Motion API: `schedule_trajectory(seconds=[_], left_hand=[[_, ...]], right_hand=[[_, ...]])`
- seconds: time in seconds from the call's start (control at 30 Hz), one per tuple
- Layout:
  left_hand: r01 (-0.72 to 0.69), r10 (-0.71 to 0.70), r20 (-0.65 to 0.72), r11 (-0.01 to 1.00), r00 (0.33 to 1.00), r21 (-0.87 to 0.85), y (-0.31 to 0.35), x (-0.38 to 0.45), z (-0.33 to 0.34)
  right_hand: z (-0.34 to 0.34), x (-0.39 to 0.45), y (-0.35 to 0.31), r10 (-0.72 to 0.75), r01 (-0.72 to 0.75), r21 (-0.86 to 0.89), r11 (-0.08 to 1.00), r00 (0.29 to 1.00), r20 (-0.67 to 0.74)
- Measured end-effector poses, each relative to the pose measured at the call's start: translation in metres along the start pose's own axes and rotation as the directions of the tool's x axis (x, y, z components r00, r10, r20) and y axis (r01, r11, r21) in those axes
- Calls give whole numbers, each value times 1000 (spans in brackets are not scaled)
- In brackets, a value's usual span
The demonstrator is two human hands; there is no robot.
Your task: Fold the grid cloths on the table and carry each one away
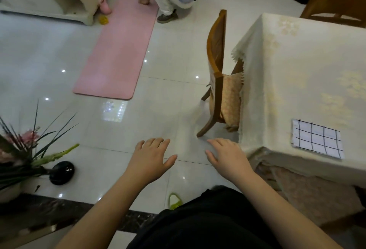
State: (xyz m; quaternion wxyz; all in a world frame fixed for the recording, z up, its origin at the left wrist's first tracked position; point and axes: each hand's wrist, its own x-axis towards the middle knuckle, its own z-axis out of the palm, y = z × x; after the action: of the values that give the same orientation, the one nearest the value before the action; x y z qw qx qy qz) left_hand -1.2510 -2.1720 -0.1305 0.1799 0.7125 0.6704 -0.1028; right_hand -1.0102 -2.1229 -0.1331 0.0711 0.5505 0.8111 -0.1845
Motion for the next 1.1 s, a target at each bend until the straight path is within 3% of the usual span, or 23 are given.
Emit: schedule_trajectory(seconds=[0.33,0.53,0.73,1.1], left_hand=[[-20,20,-13,998,1000,-51,-28,29,-10],[23,-23,7,998,1000,65,-51,90,-27],[-19,13,62,995,998,102,-77,147,-69],[-92,86,54,989,995,114,-111,253,-121]], right_hand=[[0,52,-26,-63,68,-50,996,994,94],[-10,117,-24,-47,50,-31,998,996,75],[-35,190,-20,-19,10,87,996,995,101],[-81,291,-37,-17,5,130,991,995,98]])
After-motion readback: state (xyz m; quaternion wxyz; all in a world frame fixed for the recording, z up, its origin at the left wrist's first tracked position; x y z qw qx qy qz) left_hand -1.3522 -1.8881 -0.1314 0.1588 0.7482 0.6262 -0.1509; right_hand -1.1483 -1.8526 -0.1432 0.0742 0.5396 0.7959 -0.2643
